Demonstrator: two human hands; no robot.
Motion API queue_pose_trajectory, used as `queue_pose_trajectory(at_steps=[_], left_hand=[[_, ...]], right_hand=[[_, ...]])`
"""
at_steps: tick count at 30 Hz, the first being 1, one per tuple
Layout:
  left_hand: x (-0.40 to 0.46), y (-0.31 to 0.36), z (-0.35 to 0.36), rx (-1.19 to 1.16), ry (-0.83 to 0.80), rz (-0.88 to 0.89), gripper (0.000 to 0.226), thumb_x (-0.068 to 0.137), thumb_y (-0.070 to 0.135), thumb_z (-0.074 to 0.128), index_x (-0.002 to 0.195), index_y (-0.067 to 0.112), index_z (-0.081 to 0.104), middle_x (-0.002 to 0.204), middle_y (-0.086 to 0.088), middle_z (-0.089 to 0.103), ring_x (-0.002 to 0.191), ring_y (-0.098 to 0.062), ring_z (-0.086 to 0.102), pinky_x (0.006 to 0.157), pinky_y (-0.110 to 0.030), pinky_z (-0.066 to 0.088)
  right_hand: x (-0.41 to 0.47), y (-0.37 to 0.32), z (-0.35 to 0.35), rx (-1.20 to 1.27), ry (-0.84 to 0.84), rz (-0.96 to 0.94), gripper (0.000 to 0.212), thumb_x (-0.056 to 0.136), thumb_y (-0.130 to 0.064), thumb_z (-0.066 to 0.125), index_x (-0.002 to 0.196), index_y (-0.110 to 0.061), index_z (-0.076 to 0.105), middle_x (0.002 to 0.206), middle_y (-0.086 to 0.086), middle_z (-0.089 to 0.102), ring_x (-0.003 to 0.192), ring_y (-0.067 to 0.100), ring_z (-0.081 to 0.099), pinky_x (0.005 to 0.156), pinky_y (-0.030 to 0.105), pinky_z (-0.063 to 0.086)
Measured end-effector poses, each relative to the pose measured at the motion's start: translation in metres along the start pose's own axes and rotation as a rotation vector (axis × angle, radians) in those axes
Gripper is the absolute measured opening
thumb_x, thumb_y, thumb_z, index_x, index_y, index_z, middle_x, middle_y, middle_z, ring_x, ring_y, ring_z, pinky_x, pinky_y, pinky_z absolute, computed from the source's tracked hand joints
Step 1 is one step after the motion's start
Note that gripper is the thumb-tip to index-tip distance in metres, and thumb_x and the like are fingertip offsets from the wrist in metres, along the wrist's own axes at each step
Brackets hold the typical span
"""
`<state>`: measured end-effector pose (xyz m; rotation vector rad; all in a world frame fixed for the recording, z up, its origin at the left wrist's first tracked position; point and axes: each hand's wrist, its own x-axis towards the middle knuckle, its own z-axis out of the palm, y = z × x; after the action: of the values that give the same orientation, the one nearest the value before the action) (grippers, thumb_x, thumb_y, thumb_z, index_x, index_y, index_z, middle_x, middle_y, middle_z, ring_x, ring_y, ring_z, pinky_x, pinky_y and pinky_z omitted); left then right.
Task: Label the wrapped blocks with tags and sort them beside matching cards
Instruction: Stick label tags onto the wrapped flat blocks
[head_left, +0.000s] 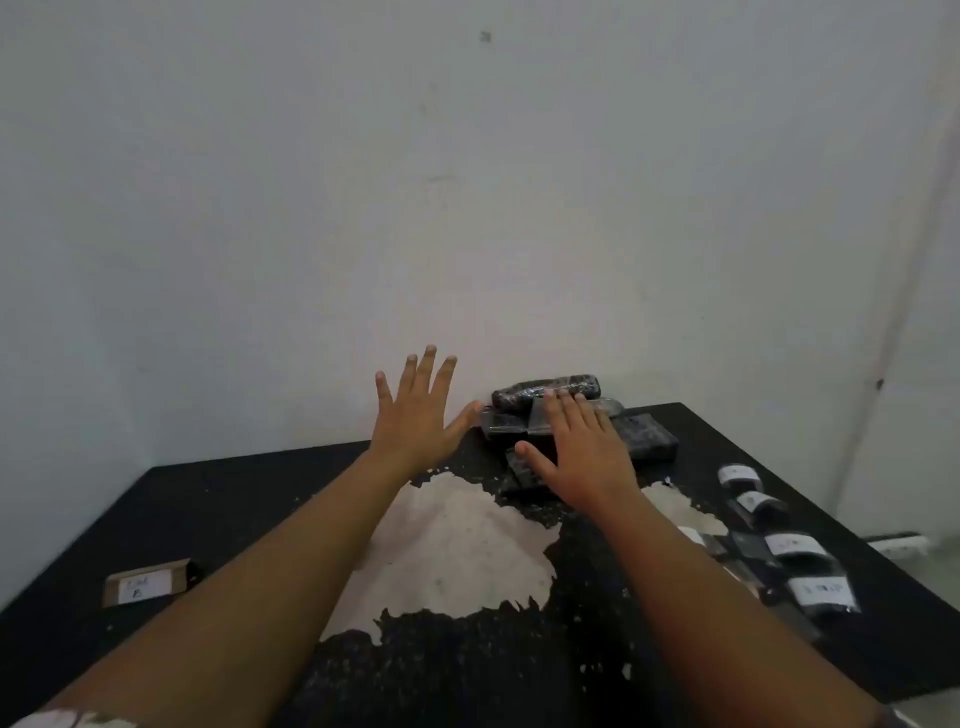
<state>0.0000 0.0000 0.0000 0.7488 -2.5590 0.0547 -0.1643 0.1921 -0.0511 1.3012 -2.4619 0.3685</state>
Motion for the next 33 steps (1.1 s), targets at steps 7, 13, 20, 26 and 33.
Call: queue_pose_trajectory(at_steps=[7, 13, 20, 26, 33], left_hand=[[0.01, 0.043, 0.037, -0.125, -0.114, 0.057, 0.087, 0.103, 0.079, 0.031, 0.172, 0.028, 0.019, 0.182, -0.002, 0.008, 0.167, -0.028, 0.011, 0.132, -0.066, 0.006], [0.025, 0.074, 0.076, -0.274, -0.129, 0.037, 0.085, 0.105, 0.074, 0.041, 0.169, 0.02, 0.03, 0.176, -0.006, 0.029, 0.159, -0.029, 0.033, 0.128, -0.055, 0.033], [0.048, 0.078, 0.117, -0.428, -0.218, -0.138, 0.074, 0.103, 0.072, 0.048, 0.155, 0.019, 0.049, 0.158, -0.008, 0.051, 0.144, -0.031, 0.05, 0.115, -0.054, 0.048], [0.069, 0.086, 0.149, -0.609, -0.274, -0.301, 0.078, 0.105, 0.068, 0.049, 0.157, 0.009, 0.05, 0.151, -0.013, 0.06, 0.131, -0.031, 0.061, 0.109, -0.046, 0.052], [0.08, 0.099, 0.168, -0.722, -0.3, -0.408, 0.083, 0.106, 0.069, 0.048, 0.16, 0.005, 0.049, 0.157, -0.016, 0.057, 0.139, -0.035, 0.058, 0.114, -0.047, 0.05]], right_hand=[[-0.015, 0.04, 0.015, -0.018, -0.041, 0.085, 0.096, 0.106, -0.079, 0.021, 0.177, -0.015, 0.006, 0.183, 0.01, 0.017, 0.17, 0.028, 0.015, 0.138, 0.047, 0.013], [-0.005, 0.07, 0.03, -0.013, -0.065, 0.105, 0.092, 0.108, -0.075, 0.027, 0.176, -0.014, 0.015, 0.18, 0.01, 0.027, 0.166, 0.029, 0.026, 0.134, 0.045, 0.024], [0.021, 0.084, 0.047, 0.133, 0.008, 0.234, 0.082, 0.11, -0.069, 0.035, 0.168, -0.01, 0.037, 0.165, 0.012, 0.049, 0.15, 0.03, 0.048, 0.118, 0.046, 0.048], [0.04, 0.089, 0.067, 0.342, 0.003, 0.425, 0.079, 0.11, -0.07, 0.035, 0.163, -0.012, 0.043, 0.162, 0.012, 0.053, 0.15, 0.03, 0.048, 0.114, 0.05, 0.05], [0.047, 0.097, 0.083, 0.425, 0.036, 0.483, 0.075, 0.106, -0.077, 0.032, 0.136, -0.017, 0.067, 0.127, 0.007, 0.073, 0.118, 0.028, 0.068, 0.094, 0.049, 0.06]])
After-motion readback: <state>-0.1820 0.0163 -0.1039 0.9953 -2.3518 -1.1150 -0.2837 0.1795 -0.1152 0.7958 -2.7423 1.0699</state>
